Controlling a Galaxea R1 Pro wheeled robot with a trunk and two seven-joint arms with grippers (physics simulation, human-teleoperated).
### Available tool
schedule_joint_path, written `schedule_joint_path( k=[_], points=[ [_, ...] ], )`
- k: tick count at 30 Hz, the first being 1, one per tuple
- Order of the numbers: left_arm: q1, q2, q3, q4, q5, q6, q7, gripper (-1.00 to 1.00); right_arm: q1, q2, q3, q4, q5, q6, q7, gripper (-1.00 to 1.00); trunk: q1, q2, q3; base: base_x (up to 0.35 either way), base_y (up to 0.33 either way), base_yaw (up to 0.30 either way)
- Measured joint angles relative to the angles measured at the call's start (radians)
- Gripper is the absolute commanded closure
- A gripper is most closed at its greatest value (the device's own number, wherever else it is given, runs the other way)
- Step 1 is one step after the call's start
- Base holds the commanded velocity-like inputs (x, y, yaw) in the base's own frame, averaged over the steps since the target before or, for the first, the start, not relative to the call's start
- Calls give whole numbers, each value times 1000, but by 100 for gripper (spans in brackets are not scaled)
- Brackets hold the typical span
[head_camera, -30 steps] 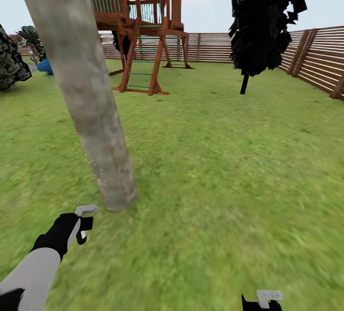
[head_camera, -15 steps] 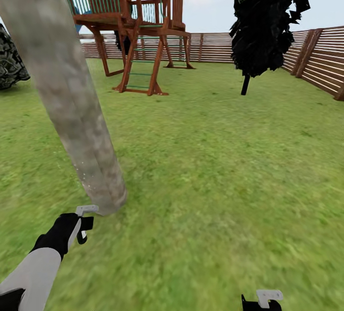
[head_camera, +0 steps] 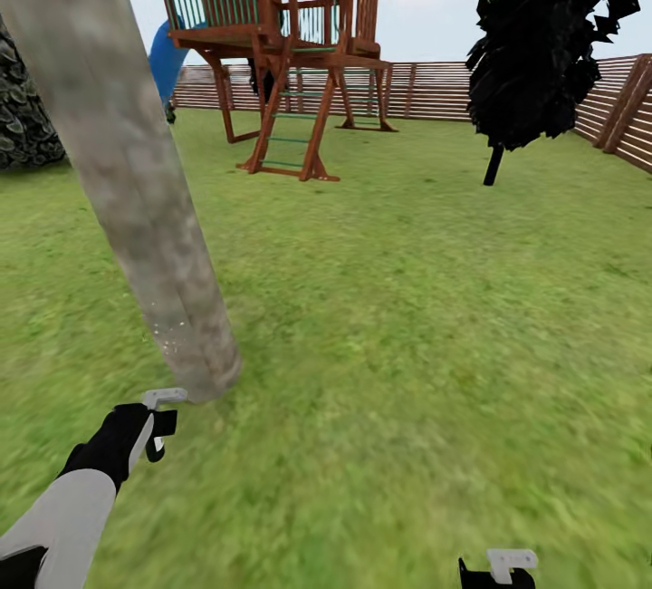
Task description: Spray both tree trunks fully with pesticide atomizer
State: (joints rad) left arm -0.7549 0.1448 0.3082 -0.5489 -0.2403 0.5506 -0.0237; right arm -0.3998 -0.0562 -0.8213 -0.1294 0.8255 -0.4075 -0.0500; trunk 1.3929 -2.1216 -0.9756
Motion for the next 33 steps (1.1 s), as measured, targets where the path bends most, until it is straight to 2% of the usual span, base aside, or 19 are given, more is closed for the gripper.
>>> schedule_joint_path(
  k=[8, 16, 23, 26, 28, 31, 33],
  points=[
    [0, 0, 1, 0, 1, -1, -1, 100, 0, 3, 0, 1, -1, 0, 0, -100, 0, 0, 0, 157, -295, 27],
    [0, 0, 1, -1, 1, -5, -1, 100, 0, 3, 0, 2, -1, 0, 0, -100, 0, 0, 0, 173, -274, 269],
    [-2, -1, 1, -4, 5, -4, -6, 100, 0, 3, 0, 2, -1, 0, 0, -100, 0, 0, 0, 98, -49, 277],
    [-24, 3, -5, -21, 13, 29, -64, 100, -1, 3, 0, 2, -1, 0, 0, -100, 0, 0, 0, 5, -3, 277],
    [-70, 4, -24, -24, 11, 97, -117, 100, 0, 3, 0, 2, -1, 0, 0, -100, 0, 0, 0, 1, 0, 274],
    [-122, 7, -73, -24, 7, 123, -132, 100, 0, 3, 0, 2, -2, 0, 0, -100, 0, 0, 0, 0, 0, 241],
    [-181, 18, -93, -23, 1, 172, -134, 100, 0, 2, 0, 2, -1, 0, 0, -100, 0, 0, 0, 0, 0, 30]
  ],
)
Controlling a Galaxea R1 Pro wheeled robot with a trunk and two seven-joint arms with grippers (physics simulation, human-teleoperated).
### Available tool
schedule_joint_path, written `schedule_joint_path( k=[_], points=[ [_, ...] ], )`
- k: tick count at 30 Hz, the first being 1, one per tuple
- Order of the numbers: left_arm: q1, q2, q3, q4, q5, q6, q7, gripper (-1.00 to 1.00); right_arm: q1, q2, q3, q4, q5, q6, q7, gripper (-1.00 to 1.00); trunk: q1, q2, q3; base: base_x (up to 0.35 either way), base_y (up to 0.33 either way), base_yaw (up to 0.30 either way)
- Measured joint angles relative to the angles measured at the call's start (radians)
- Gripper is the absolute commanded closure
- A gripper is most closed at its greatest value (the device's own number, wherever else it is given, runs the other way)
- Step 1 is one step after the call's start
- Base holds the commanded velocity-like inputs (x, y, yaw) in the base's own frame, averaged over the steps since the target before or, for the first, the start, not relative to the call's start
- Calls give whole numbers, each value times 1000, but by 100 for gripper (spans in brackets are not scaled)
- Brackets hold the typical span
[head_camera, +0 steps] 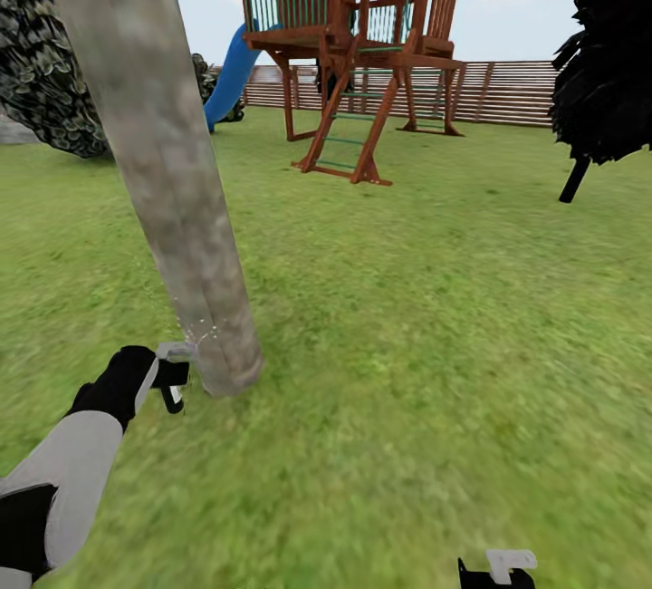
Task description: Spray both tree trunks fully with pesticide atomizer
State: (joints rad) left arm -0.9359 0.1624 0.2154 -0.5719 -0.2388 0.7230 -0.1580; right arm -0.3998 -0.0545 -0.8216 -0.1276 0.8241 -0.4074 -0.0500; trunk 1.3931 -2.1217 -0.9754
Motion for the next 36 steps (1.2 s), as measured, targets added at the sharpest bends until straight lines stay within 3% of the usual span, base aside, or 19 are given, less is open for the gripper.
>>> schedule_joint_path(
  k=[4, 6, 8, 9, 10, 12, 15, 17, 23, 27, 36],
  points=[
    [-66, 15, -2, 1, 0, 20, 0, 100, 0, -3, -1, -1, 1, 0, 0, -100, 0, 0, 0, 0, 0, 3],
    [-83, 49, -3, 2, -9, 41, -8, 100, 0, -5, -1, -1, 1, 0, 0, -100, 0, 0, 0, 0, 0, 0],
    [-79, 98, -5, 2, -5, 43, -73, 100, 0, -4, -1, -1, 0, 0, 0, -100, 0, 0, 0, 0, 0, 0],
    [-77, 108, -6, 2, -5, 44, -103, 100, 0, -4, -1, -2, 0, 0, 0, -100, 0, 0, 0, 0, 0, 0],
    [-73, 111, -30, 1, -18, 44, -125, 100, 0, -4, -1, -2, 0, 0, 0, -100, 0, 0, 0, 0, 0, 20],
    [-76, 98, -88, 1, -21, 47, -135, 100, 0, -4, -1, -2, 0, 0, 0, -100, 0, 0, 0, 0, 0, 170],
    [-86, 51, -108, 1, -23, 48, -137, 100, -1, -3, -1, -2, 0, 0, 0, -100, 0, 0, 0, 0, 0, 262],
    [-88, 41, -111, 0, -30, 48, -137, 100, 0, -3, -1, -2, 0, 0, 0, -100, 0, 0, 0, 0, 0, 275],
    [-88, 41, -113, -13, -33, 47, -137, 100, 0, -4, -2, -3, 0, 0, -1, -100, 0, 0, 0, 18, -131, 55],
    [-88, 39, -110, -121, -33, 116, -137, 100, 0, -5, -3, -3, 0, 0, -1, -100, 0, 0, 0, -17, -270, 0],
    [-89, 41, -113, -195, -30, 129, -136, 100, 0, -4, -2, -2, 0, 1, -1, -100, 0, 0, 0, -74, -231, 0]
  ],
)
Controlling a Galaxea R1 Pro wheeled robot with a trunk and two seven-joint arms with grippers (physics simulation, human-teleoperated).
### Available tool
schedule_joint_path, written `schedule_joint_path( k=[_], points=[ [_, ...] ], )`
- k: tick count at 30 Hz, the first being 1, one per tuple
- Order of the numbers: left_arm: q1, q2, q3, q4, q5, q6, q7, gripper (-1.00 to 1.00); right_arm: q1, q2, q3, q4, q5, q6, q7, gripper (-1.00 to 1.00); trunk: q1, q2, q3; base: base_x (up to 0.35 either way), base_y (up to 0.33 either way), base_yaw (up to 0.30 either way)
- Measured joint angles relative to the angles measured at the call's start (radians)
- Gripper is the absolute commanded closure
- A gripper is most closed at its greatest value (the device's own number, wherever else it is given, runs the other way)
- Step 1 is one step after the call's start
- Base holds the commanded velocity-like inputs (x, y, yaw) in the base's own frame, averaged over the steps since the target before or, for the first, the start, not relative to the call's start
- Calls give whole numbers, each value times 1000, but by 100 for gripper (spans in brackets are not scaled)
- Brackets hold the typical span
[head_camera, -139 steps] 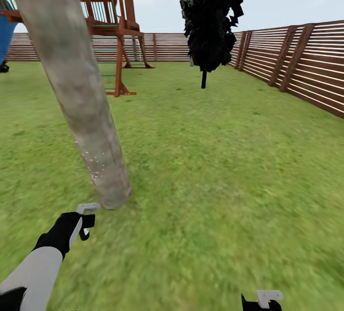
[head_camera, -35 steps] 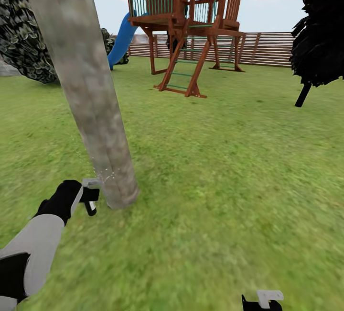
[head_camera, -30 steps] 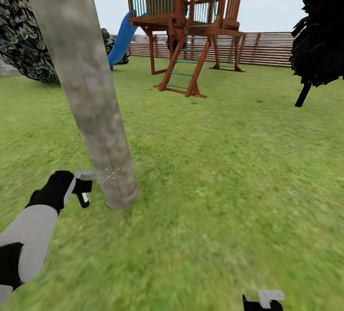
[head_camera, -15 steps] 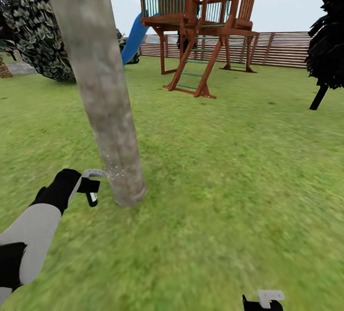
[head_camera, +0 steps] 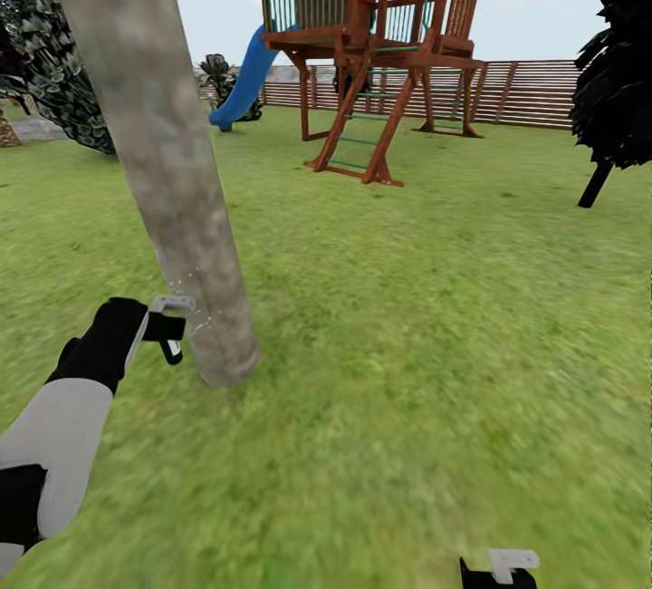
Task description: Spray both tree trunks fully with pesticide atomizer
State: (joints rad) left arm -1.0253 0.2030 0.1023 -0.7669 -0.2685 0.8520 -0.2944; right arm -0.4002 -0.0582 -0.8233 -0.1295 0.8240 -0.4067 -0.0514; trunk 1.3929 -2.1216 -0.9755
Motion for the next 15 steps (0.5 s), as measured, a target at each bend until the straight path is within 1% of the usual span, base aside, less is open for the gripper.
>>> schedule_joint_path(
  k=[5, 8, 9, 10, 13, 15],
  points=[
    [-15, -3, 1, -5, 1, 0, 0, 100, 0, 0, 0, 0, 0, 0, 0, -100, 0, 0, 0, 314, -15, 0],
    [-15, 5, 2, -35, -2, 0, 0, 100, 0, 0, 0, 0, 0, 0, 0, -100, 0, 0, 0, 125, 14, 28],
    [-17, 14, 7, -41, -7, -1, 0, 100, 1, 0, 0, 0, 0, 0, 0, -100, 0, 0, 0, 17, 2, 196],
    [-18, 16, 8, -43, -3, 0, 0, 100, 0, 0, 0, 0, 0, 0, 0, -100, 0, 0, 0, 9, 1, 236],
    [-38, 18, 10, -55, -2, 0, 0, 100, 0, 0, 0, 0, 0, 0, 0, -100, 0, 0, 0, 2, 0, 267],
    [-35, 15, 9, -57, -1, 0, 0, 100, 0, 0, 0, 0, 0, -1, 0, -100, 0, 0, 0, 0, 0, 276]
  ],
)
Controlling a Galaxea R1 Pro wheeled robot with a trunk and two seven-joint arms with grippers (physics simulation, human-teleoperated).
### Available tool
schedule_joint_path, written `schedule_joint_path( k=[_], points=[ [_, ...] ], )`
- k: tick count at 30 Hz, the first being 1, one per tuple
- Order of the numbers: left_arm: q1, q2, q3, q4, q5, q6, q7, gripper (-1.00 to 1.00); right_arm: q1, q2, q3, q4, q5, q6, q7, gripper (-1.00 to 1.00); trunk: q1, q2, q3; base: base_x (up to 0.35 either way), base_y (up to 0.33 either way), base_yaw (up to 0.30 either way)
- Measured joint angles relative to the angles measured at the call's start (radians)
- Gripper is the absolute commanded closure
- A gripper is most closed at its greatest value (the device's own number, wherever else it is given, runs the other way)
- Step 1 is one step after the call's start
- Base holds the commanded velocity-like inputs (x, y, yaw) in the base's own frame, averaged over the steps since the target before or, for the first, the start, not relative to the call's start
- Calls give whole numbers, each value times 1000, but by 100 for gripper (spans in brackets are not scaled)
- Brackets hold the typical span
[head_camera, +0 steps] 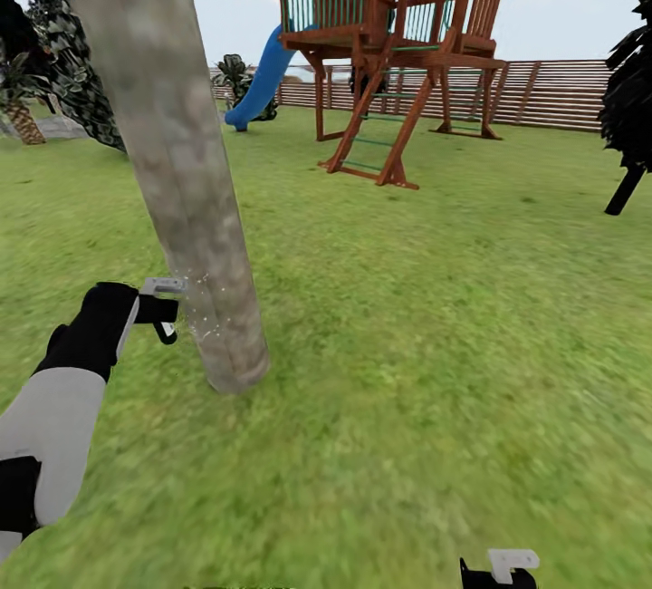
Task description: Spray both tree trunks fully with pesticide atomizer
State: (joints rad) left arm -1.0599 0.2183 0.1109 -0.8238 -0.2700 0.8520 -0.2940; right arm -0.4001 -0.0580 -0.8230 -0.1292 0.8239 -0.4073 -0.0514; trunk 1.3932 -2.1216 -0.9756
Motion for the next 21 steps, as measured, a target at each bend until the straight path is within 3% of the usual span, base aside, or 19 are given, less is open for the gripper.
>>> schedule_joint_path(
  k=[9, 21],
  points=[
    [0, -14, -3, -33, -3, -2, 4, 100, 0, 0, 0, 0, 0, 0, 0, -100, 0, 0, 0, 56, -205, 53],
    [8, -11, -4, -61, -6, -1, 4, 100, 0, 0, 0, 0, 0, 1, 0, -100, 0, 0, 0, 0, -274, 0]
  ],
)
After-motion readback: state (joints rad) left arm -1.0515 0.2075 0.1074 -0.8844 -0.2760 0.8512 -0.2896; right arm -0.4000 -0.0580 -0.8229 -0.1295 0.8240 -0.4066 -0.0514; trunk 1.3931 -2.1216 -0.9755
